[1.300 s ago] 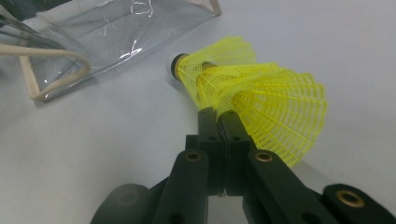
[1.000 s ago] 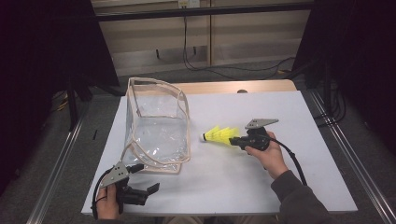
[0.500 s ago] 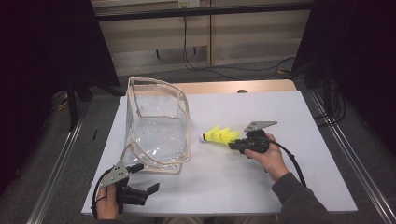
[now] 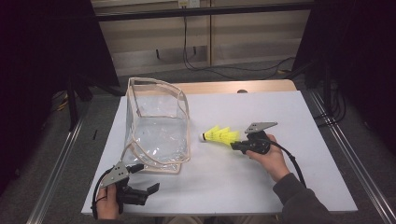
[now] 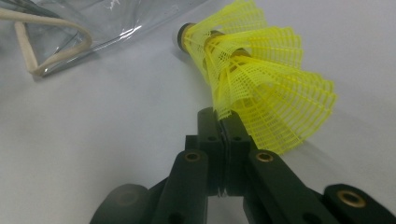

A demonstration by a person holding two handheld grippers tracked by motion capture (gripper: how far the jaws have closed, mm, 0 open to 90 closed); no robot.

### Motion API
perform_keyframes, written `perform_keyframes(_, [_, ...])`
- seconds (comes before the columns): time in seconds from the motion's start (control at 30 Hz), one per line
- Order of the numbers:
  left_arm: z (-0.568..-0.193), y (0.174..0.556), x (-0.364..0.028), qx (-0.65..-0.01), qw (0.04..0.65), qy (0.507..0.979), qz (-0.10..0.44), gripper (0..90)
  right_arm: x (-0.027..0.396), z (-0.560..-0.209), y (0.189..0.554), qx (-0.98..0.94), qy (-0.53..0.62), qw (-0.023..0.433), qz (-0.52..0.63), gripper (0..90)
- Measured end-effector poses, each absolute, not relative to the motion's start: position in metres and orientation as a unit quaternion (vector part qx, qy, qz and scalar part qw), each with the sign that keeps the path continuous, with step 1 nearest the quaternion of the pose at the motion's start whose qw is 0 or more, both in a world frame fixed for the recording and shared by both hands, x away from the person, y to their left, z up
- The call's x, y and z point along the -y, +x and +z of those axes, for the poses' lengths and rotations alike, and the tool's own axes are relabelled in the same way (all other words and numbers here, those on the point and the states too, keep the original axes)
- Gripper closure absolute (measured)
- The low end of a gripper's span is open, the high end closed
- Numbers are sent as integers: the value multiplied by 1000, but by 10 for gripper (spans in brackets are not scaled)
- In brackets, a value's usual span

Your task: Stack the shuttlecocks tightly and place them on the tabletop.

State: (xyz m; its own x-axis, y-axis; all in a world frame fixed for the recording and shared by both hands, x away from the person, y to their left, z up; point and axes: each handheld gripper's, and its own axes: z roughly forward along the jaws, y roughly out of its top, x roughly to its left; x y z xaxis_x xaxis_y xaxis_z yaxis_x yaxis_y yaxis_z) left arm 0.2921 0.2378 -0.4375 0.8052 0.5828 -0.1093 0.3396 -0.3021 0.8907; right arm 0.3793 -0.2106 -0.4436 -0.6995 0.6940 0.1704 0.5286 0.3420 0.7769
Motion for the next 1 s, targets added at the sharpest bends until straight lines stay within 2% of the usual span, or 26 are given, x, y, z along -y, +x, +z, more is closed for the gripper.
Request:
perform_keyframes(0.73, [-438, 292, -238, -289, 516, 798, 118, 38, 202, -445, 378, -810, 367, 83, 450, 868])
perform_keyframes(1.0, [-438, 292, -238, -288, 516, 798, 116, 38, 204, -444, 379, -808, 372, 98, 447, 690])
